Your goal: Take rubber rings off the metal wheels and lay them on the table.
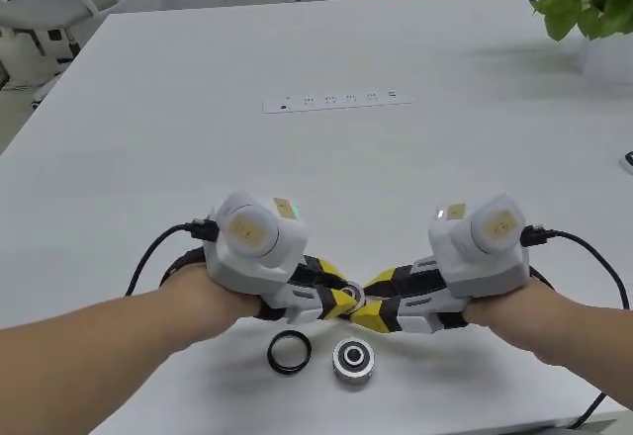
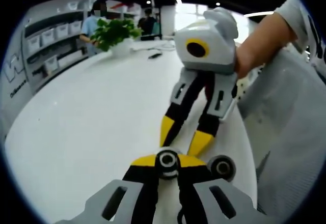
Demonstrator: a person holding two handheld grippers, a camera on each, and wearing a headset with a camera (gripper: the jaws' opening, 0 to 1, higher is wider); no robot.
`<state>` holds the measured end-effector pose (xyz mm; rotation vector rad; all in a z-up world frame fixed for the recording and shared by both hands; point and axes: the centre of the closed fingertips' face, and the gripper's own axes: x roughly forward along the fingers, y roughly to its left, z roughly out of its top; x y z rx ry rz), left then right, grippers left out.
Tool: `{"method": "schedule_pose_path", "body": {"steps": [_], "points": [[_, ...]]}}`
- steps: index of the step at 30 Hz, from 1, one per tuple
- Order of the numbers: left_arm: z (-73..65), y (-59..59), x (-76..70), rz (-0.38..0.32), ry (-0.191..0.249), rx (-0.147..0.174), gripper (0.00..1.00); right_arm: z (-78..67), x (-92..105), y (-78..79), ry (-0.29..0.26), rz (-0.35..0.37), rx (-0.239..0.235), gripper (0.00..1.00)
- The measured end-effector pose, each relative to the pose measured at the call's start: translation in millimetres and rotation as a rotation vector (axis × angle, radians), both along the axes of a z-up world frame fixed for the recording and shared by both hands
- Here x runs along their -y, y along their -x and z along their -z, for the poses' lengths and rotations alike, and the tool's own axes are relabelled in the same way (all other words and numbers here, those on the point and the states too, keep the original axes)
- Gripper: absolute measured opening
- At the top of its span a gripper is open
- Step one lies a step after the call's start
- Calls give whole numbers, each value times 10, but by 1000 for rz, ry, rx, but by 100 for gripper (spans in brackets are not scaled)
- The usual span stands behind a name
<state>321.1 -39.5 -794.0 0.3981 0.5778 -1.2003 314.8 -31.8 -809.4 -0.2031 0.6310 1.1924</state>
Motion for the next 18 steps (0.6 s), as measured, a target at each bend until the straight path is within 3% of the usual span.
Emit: {"method": "schedule_pose_path", "body": {"steps": [9,18], "points": [[-3,-15,6,-8,2,-1,14,19,71,-14,10,12,-7,11],[-2,-16,6,-12,-6,4,14,27,82,-1,14,17,-23,9]]}}
